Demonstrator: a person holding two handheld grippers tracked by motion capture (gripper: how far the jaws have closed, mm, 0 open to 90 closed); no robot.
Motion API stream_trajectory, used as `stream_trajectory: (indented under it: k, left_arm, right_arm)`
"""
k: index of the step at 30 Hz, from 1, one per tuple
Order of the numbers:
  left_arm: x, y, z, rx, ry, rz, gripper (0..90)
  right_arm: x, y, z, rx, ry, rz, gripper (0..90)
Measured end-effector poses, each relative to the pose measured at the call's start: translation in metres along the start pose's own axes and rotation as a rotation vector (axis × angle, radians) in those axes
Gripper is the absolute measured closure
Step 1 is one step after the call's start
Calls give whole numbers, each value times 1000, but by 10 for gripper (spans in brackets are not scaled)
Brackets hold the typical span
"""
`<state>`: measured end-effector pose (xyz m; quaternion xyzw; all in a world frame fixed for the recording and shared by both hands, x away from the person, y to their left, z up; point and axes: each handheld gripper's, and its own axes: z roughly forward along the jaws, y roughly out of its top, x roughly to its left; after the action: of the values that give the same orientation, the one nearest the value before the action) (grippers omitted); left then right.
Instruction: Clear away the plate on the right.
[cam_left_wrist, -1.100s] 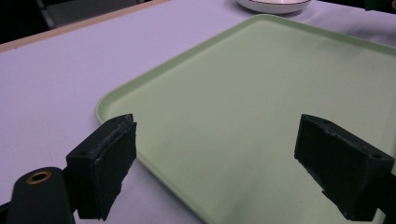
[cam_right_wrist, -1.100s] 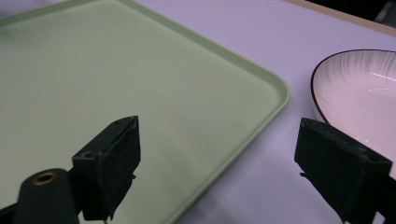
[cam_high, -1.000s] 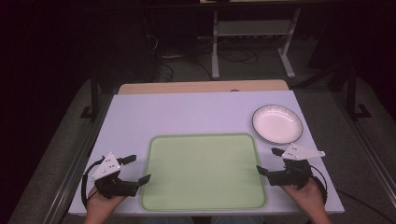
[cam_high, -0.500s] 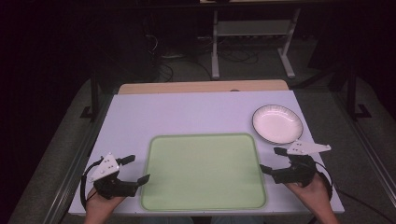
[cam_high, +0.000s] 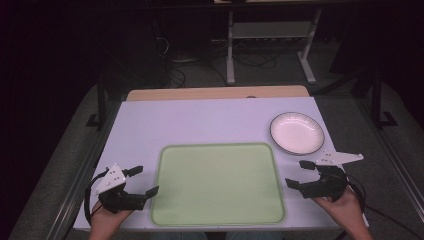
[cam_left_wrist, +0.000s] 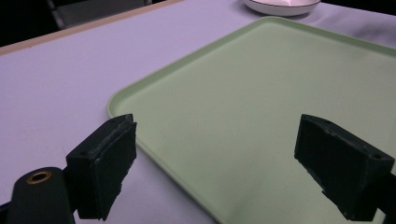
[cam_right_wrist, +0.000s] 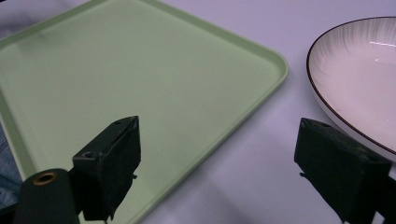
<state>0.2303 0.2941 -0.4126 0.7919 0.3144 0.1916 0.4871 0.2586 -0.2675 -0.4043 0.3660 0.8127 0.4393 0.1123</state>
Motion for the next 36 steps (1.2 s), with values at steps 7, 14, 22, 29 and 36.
stream_trajectory:
  k: [7,14,22,29,36]
  left_arm:
    - [0,0,0,0,0,2,126]
    - [0,0,0,-1,-1,1,126]
    - [1,0,0,-1,-1,-2,126]
    - [1,0,0,-1,1,-3,126]
    - [1,0,0,0,1,-7,126]
  right_arm:
    - [-7,-2,-7,28,3,-1,140]
    - [-18,-2,-14,25,4,26,137]
    - [-37,-1,-20,53,10,60,136]
    - [-55,2,-28,46,-5,90,138]
    - [-75,3,-37,46,-32,136,140]
